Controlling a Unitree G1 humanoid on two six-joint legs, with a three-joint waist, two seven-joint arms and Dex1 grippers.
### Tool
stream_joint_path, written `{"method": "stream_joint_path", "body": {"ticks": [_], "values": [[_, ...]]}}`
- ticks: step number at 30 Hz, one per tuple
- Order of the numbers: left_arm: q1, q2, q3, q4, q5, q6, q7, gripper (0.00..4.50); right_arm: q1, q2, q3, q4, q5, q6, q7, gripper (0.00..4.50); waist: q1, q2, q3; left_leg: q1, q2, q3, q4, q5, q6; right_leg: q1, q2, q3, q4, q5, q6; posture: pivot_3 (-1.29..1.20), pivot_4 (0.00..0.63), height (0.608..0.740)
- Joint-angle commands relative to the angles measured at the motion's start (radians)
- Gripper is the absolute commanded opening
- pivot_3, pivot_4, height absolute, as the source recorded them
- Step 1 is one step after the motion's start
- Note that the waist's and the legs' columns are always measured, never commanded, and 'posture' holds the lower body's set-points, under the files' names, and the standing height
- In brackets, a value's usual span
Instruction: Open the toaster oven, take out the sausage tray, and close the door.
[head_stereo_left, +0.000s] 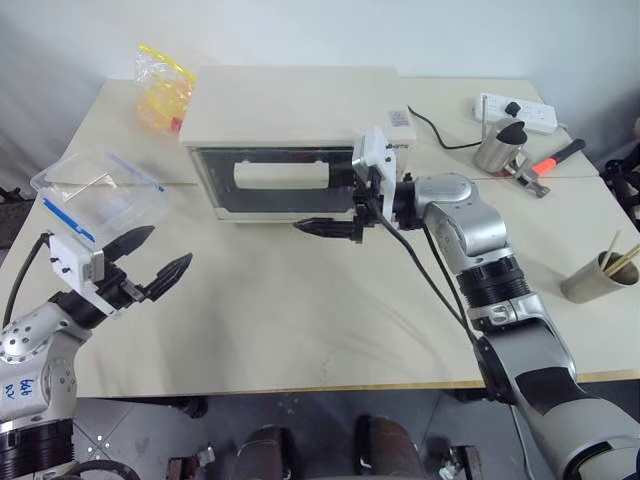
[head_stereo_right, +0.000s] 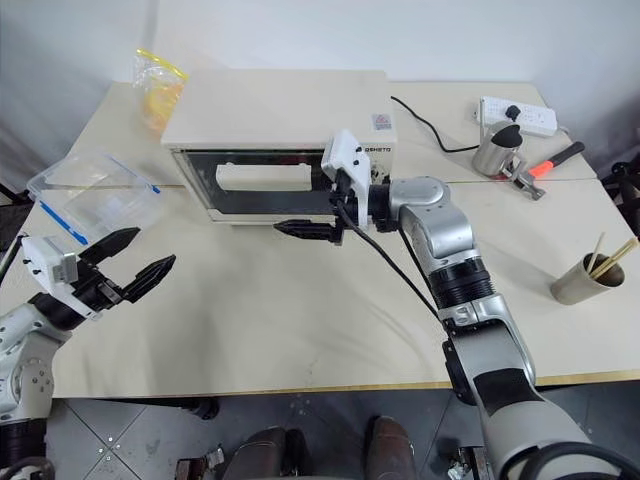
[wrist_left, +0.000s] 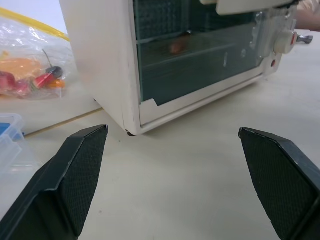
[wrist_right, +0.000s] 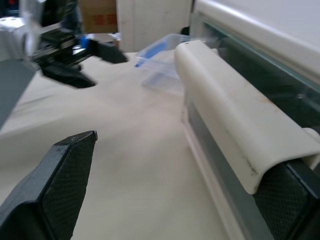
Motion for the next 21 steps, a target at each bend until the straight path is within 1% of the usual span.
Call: {"method": "stream_joint_path", "body": {"ticks": [1, 5, 8, 10, 11, 12, 14, 18, 21], "values": [[0.016, 0.028, 0.044, -0.057, -0.067, 0.051, -0.008, 4.45, 0.036, -0.034, 0.009, -0.155, 0.051, 0.017, 0.095, 4.5, 0.001, 0.0, 0.0, 0.0, 0.0, 0.0, 0.0, 0.0, 0.0, 0.0, 0.0, 0.0, 0.0, 0.0, 0.0, 0.0, 0.15, 0.74], [-0.017, 0.063, 0.058, -0.009, -0.071, 0.077, -0.008, 4.45, 0.1, -0.053, 0.024, -0.192, 0.035, 0.006, 0.125, 4.5, 0.004, 0.0, 0.0, 0.0, 0.0, 0.0, -0.001, -0.001, -0.001, -0.001, 0.0, 0.0, 0.0, 0.0, 0.0, 0.0, 0.15, 0.74], [-0.032, 0.074, 0.061, 0.015, -0.062, 0.071, -0.005, 4.45, 0.113, -0.053, 0.027, -0.194, 0.025, 0.002, 0.122, 4.5, 0.005, 0.0, 0.0, 0.0, -0.001, 0.001, 0.0, -0.001, -0.001, -0.001, 0.0, 0.0, 0.0, 0.0, 0.0, 0.0, 0.15, 0.74], [-0.124, 0.107, 0.058, 0.127, -0.061, 0.015, -0.078, 4.45, 0.144, -0.056, 0.039, -0.198, 0.007, -0.015, 0.118, 4.5, 0.006, 0.0, 0.0, 0.0, -0.001, 0.001, 0.0, -0.001, -0.001, -0.001, 0.0, 0.0, 0.0, 0.0, 0.0, 0.0, 0.15, 0.74], [-0.162, 0.124, 0.053, 0.17, -0.063, 0.024, -0.096, 4.45, 0.153, -0.056, 0.042, -0.202, 0.004, -0.016, 0.115, 4.5, 0.008, -0.001, 0.0, 0.0, -0.001, 0.001, 0.0, -0.001, -0.001, -0.001, 0.001, 0.0, 0.0, 0.0, 0.0, 0.0, 0.15, 0.74], [-0.193, 0.138, 0.042, 0.204, -0.065, 0.031, -0.123, 4.07, 0.157, -0.056, 0.043, -0.205, 0.003, -0.015, 0.112, 4.5, 0.008, -0.001, 0.0, 0.0, 0.0, 0.002, 0.0, -0.001, -0.001, 0.0, 0.002, -0.001, 0.0, 0.0, 0.0, 0.0, 0.15, 0.74], [-0.247, 0.158, 0.014, 0.265, -0.057, 0.023, -0.181, 3.61, 0.16, -0.053, 0.044, -0.209, 0.001, -0.014, 0.106, 4.5, 0.007, -0.001, 0.0, 0.0, 0.0, 0.004, 0.0, -0.001, -0.002, 0.0, 0.002, 0.0, 0.0, 0.0, -0.001, 0.0, 0.15, 0.74], [-0.41, 0.171, -0.025, 0.416, -0.039, -0.016, -0.257, 2.36, 0.171, -0.051, 0.045, -0.223, -0.002, -0.014, 0.095, 4.5, 0.007, -0.001, 0.0, 0.0, 0.0, 0.009, 0.0, -0.001, -0.002, -0.001, 0.002, 0.0, 0.0, 0.0, -0.001, 0.0, 0.15, 0.74], [-0.497, 0.176, -0.079, 0.503, -0.014, -0.029, -0.335, 1.43, 0.178, -0.049, 0.045, -0.234, -0.001, -0.01, 0.086, 4.5, 0.005, -0.001, 0.0, 0.0, 0.0, 0.009, 0.0, -0.001, -0.002, -0.001, 0.003, 0.0, 0.0, 0.0, -0.001, 0.0, 0.15, 0.74]]}}
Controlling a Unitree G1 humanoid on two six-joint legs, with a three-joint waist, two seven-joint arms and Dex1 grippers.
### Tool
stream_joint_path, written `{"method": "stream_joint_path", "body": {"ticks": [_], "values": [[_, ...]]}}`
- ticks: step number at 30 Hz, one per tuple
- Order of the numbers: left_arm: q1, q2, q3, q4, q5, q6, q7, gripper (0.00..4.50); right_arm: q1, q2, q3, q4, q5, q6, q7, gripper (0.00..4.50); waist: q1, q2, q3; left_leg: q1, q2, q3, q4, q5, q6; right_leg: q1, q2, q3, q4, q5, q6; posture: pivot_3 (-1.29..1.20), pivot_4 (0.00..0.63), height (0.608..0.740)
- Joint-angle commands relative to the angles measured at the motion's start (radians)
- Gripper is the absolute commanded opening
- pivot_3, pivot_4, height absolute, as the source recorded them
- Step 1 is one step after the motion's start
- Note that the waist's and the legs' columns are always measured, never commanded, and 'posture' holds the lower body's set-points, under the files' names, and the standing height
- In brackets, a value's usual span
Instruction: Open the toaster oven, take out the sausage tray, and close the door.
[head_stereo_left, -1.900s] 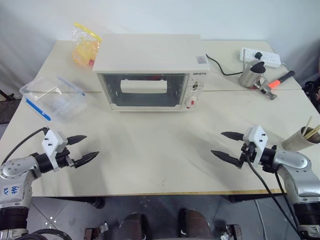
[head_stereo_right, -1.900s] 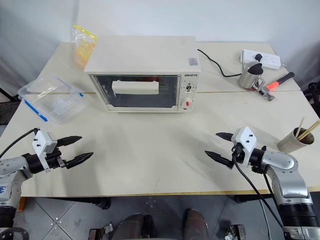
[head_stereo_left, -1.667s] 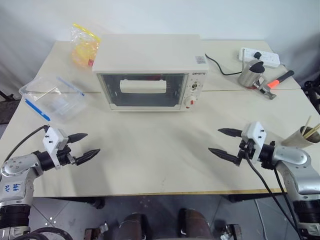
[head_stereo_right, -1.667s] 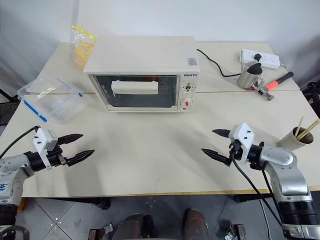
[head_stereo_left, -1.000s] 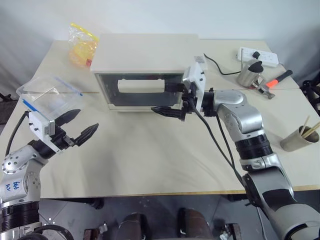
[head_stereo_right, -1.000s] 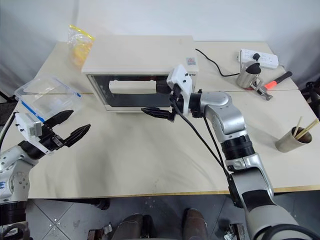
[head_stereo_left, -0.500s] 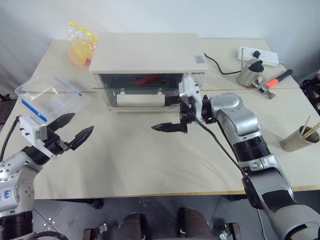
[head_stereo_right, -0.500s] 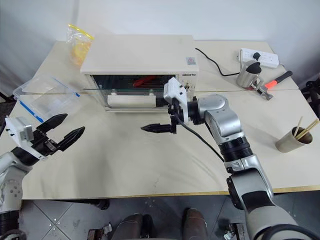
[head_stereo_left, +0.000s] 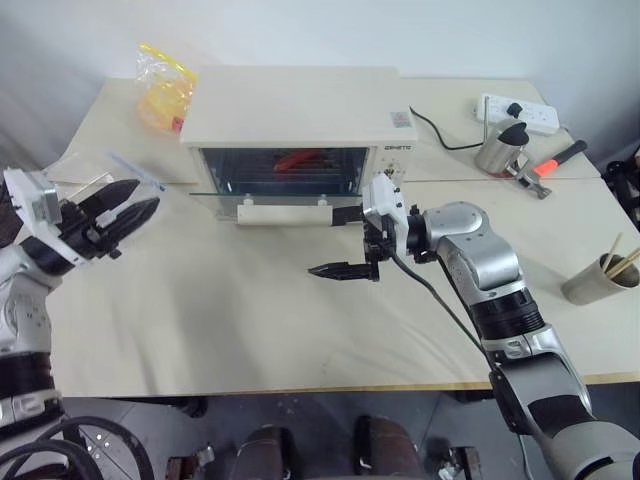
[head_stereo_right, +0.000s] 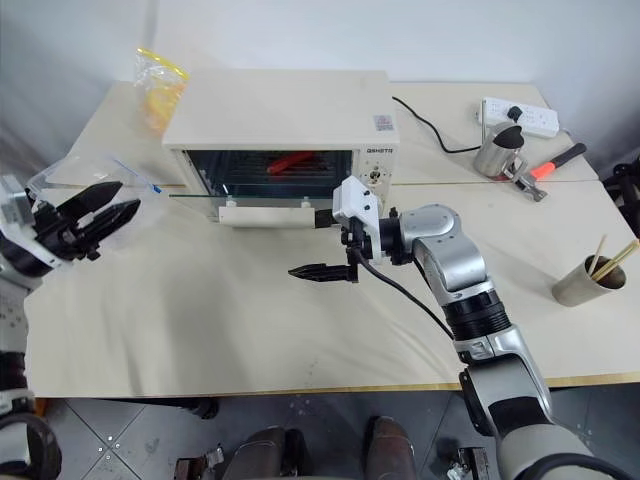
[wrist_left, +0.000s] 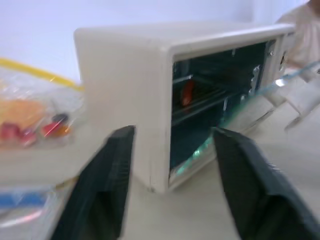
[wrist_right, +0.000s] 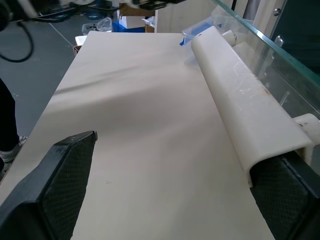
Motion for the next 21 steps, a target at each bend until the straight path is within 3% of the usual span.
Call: {"method": "stream_joint_path", "body": {"ticks": [1, 4, 5, 12, 21], "values": [[-0.078, 0.023, -0.043, 0.075, 0.03, -0.029, -0.088, 1.12, 0.008, 0.001, 0.021, -0.051, 0.008, 0.004, 0.015, 4.5, -0.002, 0.0, 0.0, 0.0, 0.0, 0.0, 0.0, 0.0, 0.0, 0.0, 0.0, 0.0, 0.0, 0.0, 0.0, 0.0, 0.15, 0.74], [-0.188, 0.01, -0.109, 0.187, 0.089, -0.06, -0.129, 0.14, 0.017, 0.003, 0.017, -0.069, 0.015, 0.011, 0.0, 4.5, -0.002, 0.0, 0.0, 0.0, 0.0, 0.001, 0.0, 0.0, 0.0, 0.0, 0.0, 0.0, 0.0, 0.0, 0.0, 0.0, 0.15, 0.74], [-0.218, 0.004, -0.124, 0.219, 0.102, -0.071, -0.142, 0.03, 0.021, 0.003, 0.017, -0.076, 0.016, 0.014, -0.005, 4.5, -0.002, 0.0, 0.0, 0.0, 0.0, 0.001, 0.0, 0.0, 0.0, 0.0, 0.0, 0.0, 0.0, 0.0, 0.0, 0.0, 0.15, 0.74], [-0.348, -0.028, -0.253, 0.375, 0.231, -0.117, -0.207, 0.03, 0.076, -0.015, 0.011, -0.181, 0.013, 0.093, -0.086, 4.5, -0.002, 0.0, 0.0, 0.0, 0.0, 0.001, 0.0, 0.0, 0.0, 0.0, 0.001, 0.0, 0.0, 0.0, 0.0, 0.0, 0.15, 0.74], [-0.37, -0.068, -0.306, 0.412, 0.264, -0.107, -0.329, 0.03, 0.277, -0.211, -0.059, -0.413, 0.001, 0.303, -0.239, 4.5, 0.013, -0.002, 0.0, -0.003, -0.001, -0.001, 0.003, -0.002, 0.002, 0.0, 0.0, 0.0, -0.002, 0.0, 0.001, 0.0, 0.15, 0.74]]}}
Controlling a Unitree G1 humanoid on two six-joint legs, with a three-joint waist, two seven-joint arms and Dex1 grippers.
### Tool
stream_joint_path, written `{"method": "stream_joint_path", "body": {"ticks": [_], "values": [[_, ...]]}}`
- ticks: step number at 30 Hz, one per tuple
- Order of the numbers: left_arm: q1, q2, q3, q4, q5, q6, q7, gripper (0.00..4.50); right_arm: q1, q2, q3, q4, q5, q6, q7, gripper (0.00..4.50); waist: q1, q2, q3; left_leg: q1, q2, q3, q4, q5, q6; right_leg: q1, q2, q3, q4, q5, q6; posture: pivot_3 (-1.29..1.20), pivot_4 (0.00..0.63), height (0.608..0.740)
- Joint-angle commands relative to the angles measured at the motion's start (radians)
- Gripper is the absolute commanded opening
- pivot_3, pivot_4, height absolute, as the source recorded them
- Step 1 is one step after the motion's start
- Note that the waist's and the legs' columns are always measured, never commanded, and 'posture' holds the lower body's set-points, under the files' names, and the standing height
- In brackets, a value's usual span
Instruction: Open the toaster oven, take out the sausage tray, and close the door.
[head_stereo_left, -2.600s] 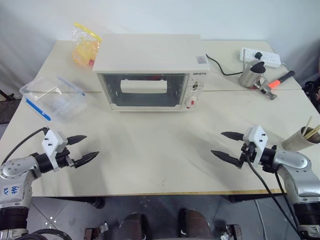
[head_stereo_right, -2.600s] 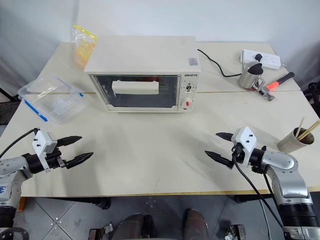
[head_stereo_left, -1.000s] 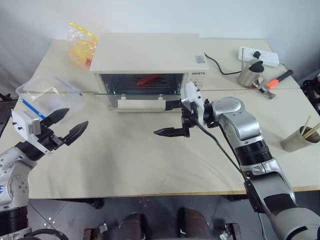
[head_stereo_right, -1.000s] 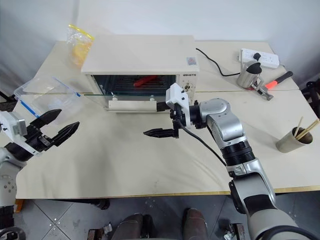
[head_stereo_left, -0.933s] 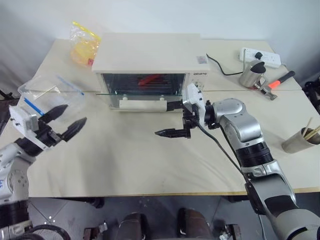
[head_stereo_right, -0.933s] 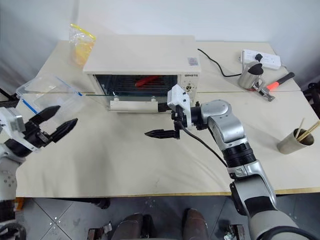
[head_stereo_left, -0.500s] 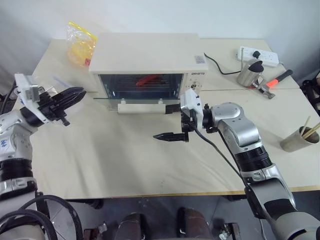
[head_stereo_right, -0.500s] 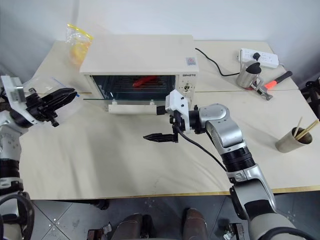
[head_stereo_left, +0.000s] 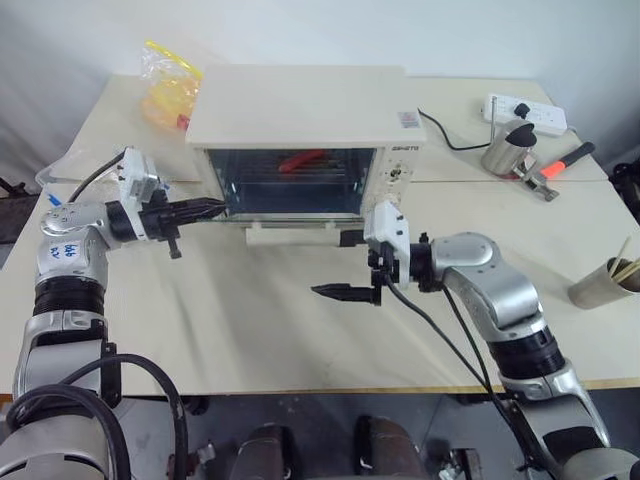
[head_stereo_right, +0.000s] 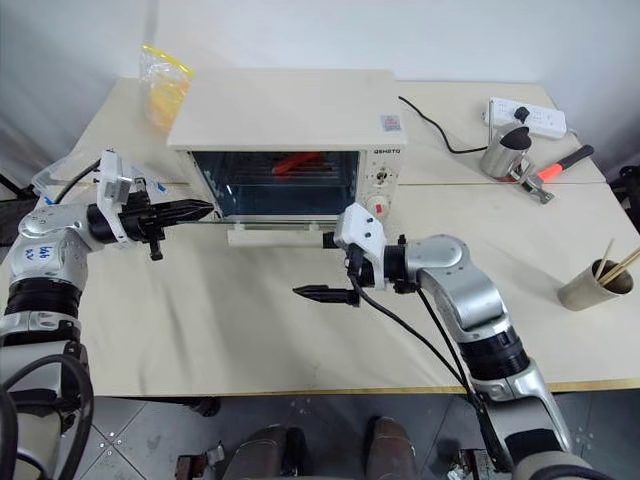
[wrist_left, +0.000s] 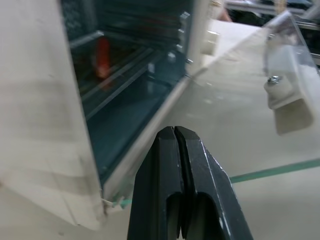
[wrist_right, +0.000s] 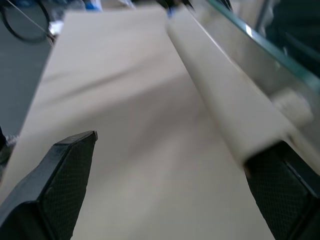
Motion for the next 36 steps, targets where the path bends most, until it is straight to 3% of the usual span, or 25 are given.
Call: {"method": "stream_joint_path", "body": {"ticks": [1, 11, 17, 22, 26, 30, 36], "values": [[-0.026, -0.006, -0.01, 0.013, 0.015, -0.013, -0.038, 0.03, 0.049, -0.078, -0.049, -0.076, -0.003, 0.06, -0.04, 4.5, 0.0, 0.0, 0.0, -0.001, 0.0, 0.001, 0.001, 0.0, 0.0, 0.0, 0.0, 0.0, -0.002, 0.0, 0.0, 0.0, 0.15, 0.74], [-0.031, -0.026, -0.128, 0.034, 0.144, -0.096, -0.117, 0.03, 0.151, -0.311, -0.141, -0.103, -0.012, 0.103, -0.038, 4.5, -0.008, 0.0, 0.0, -0.001, 0.001, 0.003, 0.008, 0.0, 0.001, 0.0, 0.0, 0.002, 0.002, 0.0, 0.0, 0.0, 0.15, 0.74], [-0.035, -0.039, -0.177, 0.088, 0.227, -0.207, -0.076, 0.03, 0.076, -0.334, -0.148, -0.053, -0.033, 0.044, -0.033, 4.5, -0.009, -0.001, 0.001, -0.001, 0.002, 0.003, 0.009, 0.0, 0.001, 0.0, 0.0, 0.003, 0.002, 0.0, 0.0, 0.0, 0.15, 0.74], [-0.031, -0.037, -0.2, 0.104, 0.277, -0.31, -0.049, 0.03, -0.111, -0.184, -0.052, -0.002, -0.092, 0.017, -0.121, 4.5, -0.012, -0.002, 0.001, -0.001, 0.003, 0.004, 0.011, 0.0, 0.001, 0.0, 0.0, 0.003, 0.003, 0.0, 0.0, 0.0, 0.15, 0.74], [-0.022, -0.024, -0.197, 0.105, 0.322, -0.453, 0.065, 0.03, -0.185, -0.079, 0.023, 0.023, -0.144, -0.005, -0.17, 4.5, -0.009, -0.002, 0.001, -0.001, 0.003, 0.002, 0.011, -0.001, 0.001, -0.001, 0.0, 0.002, 0.006, 0.0, -0.001, 0.0, 0.15, 0.74], [0.062, -0.027, -0.093, -0.013, 0.219, -0.451, 0.154, 0.03, -0.249, 0.039, 0.106, 0.077, -0.22, -0.042, -0.24, 4.5, -0.012, -0.002, 0.001, -0.001, 0.002, 0.002, 0.011, -0.001, 0.001, -0.002, -0.001, 0.002, 0.006, 0.0, -0.001, 0.0, 0.15, 0.74], [0.341, -0.084, 0.077, -0.373, -0.003, -0.3, 0.286, 0.03, -0.324, 0.149, 0.2, 0.222, -0.37, -0.125, -0.343, 4.5, -0.017, -0.001, 0.001, -0.002, 0.003, 0.001, 0.011, -0.001, 0.001, -0.003, -0.001, 0.002, 0.008, 0.0, -0.001, 0.0, 0.15, 0.74]]}}
